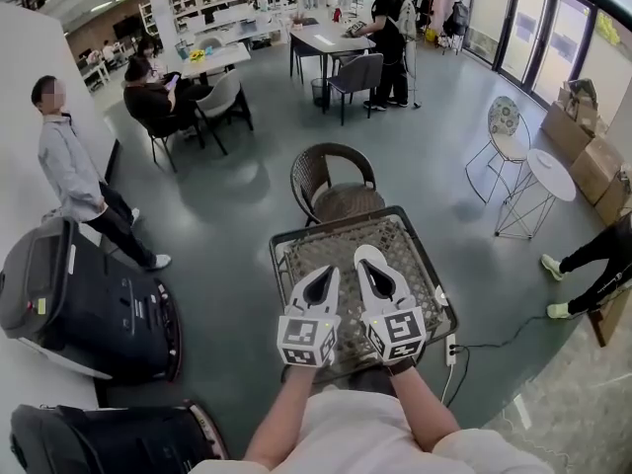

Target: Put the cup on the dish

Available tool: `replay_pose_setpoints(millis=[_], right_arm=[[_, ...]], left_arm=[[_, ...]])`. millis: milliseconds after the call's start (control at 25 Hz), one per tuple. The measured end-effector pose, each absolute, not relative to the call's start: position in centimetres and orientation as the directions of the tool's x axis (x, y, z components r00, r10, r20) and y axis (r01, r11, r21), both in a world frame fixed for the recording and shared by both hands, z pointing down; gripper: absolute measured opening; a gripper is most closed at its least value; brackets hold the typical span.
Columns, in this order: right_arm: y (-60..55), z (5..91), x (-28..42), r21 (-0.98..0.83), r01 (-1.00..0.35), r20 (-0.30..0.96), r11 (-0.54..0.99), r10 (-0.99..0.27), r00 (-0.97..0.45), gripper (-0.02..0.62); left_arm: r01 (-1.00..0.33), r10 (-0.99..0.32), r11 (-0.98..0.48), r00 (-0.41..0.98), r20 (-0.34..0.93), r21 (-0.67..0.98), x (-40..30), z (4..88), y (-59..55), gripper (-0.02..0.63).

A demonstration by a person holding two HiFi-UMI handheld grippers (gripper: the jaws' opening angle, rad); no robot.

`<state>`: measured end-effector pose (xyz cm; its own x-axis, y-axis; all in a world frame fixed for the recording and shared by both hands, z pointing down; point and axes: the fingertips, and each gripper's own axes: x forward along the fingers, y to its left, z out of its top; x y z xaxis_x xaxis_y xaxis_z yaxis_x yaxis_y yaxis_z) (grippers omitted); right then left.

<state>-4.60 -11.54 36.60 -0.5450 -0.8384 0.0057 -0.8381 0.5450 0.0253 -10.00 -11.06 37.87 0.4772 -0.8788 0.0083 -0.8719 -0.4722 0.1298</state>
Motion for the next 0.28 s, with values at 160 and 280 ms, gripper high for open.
replay_pose_setpoints(millis=[160, 280], right_arm=[[-11.33, 36.74, -4.83, 0.027, -0.835, 0.013, 0.549, -0.836, -0.549, 0.000], [-11.19, 36.89, -4.92, 0.024, -0.836, 0.018, 0.548, -0.836, -0.548, 0.000]], left_arm=[[-0.874, -0.881, -0.466, 0.472, 0.015, 0.138, -10.34, 38.18, -10.85, 0.003], [-0.873, -0.880, -0.467, 0.474, 0.020, 0.141, -10.47, 38.42, -10.61, 0.003]])
